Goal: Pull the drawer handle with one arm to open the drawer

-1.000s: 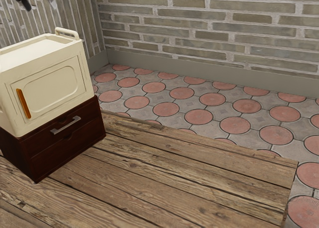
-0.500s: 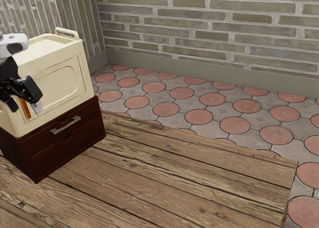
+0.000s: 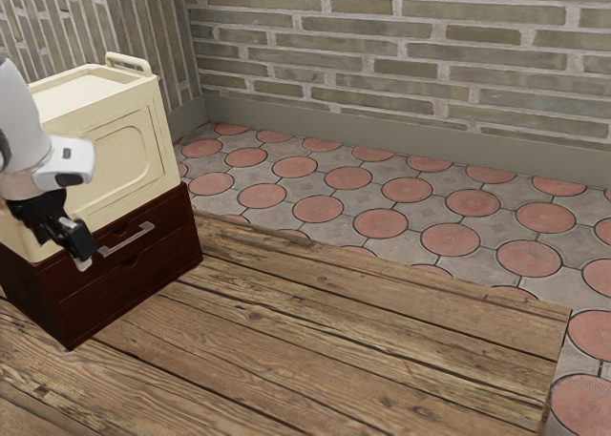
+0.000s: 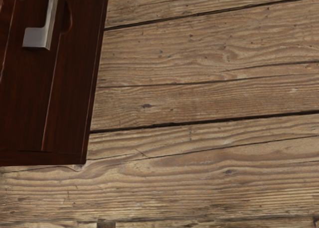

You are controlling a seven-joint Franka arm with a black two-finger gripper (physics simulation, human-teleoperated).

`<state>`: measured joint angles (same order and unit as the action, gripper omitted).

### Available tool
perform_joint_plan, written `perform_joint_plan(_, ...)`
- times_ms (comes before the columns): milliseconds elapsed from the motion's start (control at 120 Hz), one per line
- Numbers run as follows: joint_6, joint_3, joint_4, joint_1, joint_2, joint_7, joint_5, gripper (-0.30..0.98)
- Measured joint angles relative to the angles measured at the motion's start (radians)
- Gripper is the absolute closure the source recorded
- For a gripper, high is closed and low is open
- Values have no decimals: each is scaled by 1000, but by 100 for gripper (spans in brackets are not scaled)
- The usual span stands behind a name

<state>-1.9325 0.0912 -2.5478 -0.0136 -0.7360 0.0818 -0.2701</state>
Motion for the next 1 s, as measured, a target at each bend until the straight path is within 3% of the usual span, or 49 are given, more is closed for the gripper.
perform_joint_plan(158,-66,-19,-20,3,48,5,-131,0)
perform_joint_plan(300,-132,-20,-53,7,104,2,-184,0)
perform_joint_plan(533,-246,0,-90,48,130,-11,-203,0)
perform_joint_plan(1000,-522,2,-54,56,358,-54,-202,0)
